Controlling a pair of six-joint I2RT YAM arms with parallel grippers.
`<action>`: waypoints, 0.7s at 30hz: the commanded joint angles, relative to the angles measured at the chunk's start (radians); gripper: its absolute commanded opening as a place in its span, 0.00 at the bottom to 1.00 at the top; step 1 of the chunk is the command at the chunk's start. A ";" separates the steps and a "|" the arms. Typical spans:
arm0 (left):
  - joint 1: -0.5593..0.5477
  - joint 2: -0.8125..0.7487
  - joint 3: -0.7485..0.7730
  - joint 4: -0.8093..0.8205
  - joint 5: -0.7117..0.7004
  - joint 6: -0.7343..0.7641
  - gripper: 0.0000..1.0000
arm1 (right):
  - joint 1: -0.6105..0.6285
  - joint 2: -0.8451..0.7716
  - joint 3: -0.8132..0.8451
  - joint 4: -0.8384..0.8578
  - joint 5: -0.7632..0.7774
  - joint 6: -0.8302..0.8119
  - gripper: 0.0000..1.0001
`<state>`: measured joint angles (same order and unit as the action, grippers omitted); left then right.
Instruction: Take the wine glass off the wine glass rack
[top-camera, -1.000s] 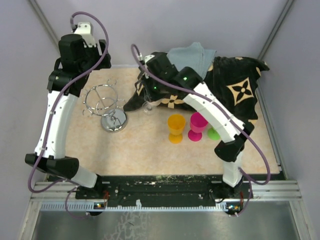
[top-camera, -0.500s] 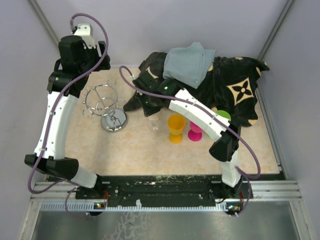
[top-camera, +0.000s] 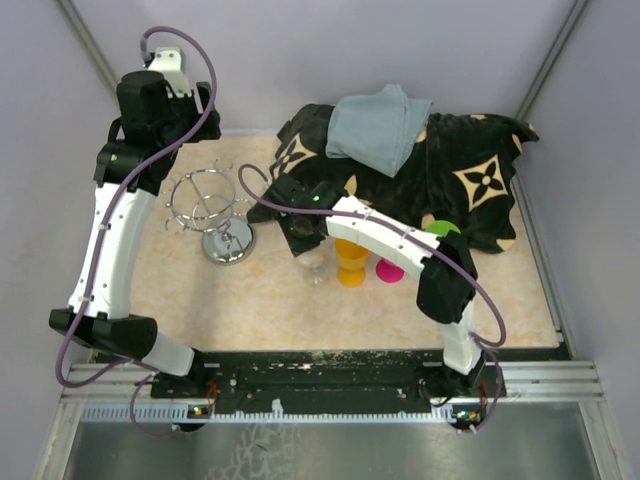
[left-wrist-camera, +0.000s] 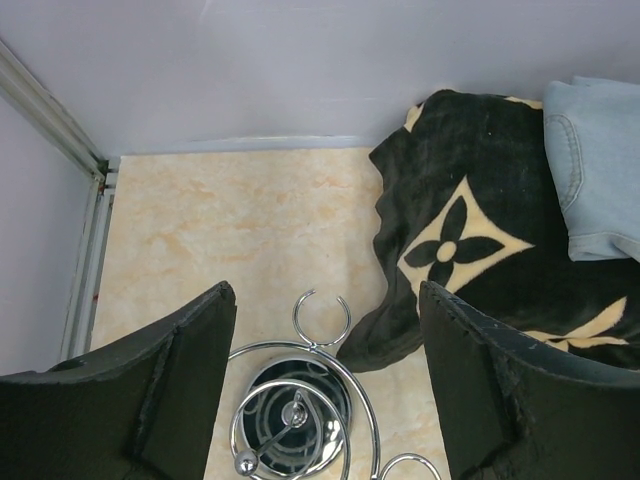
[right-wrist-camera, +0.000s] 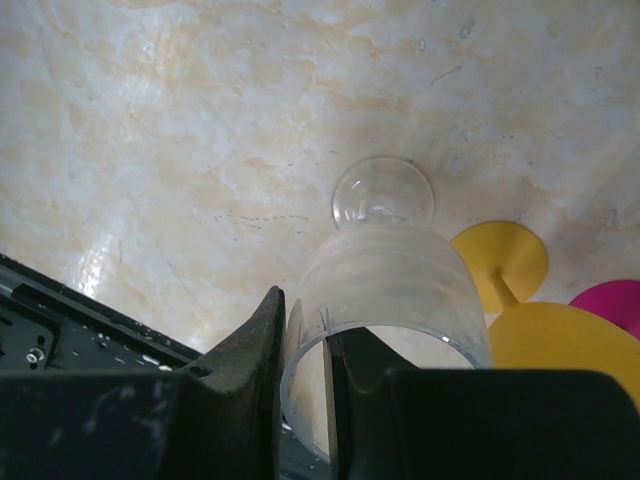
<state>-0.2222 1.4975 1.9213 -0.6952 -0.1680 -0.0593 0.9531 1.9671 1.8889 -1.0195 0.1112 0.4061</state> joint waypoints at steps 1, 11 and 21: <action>0.006 -0.002 0.028 0.010 0.016 0.004 0.79 | 0.009 -0.053 -0.042 0.094 0.011 0.039 0.00; 0.005 -0.002 0.022 0.012 0.030 0.001 0.79 | 0.010 -0.091 -0.073 0.092 0.037 0.063 0.11; 0.006 -0.010 0.017 0.015 0.028 -0.001 0.79 | 0.011 -0.156 0.001 0.035 0.068 0.068 0.49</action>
<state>-0.2218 1.4979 1.9213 -0.6956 -0.1463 -0.0593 0.9546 1.9106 1.8198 -0.9688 0.1444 0.4686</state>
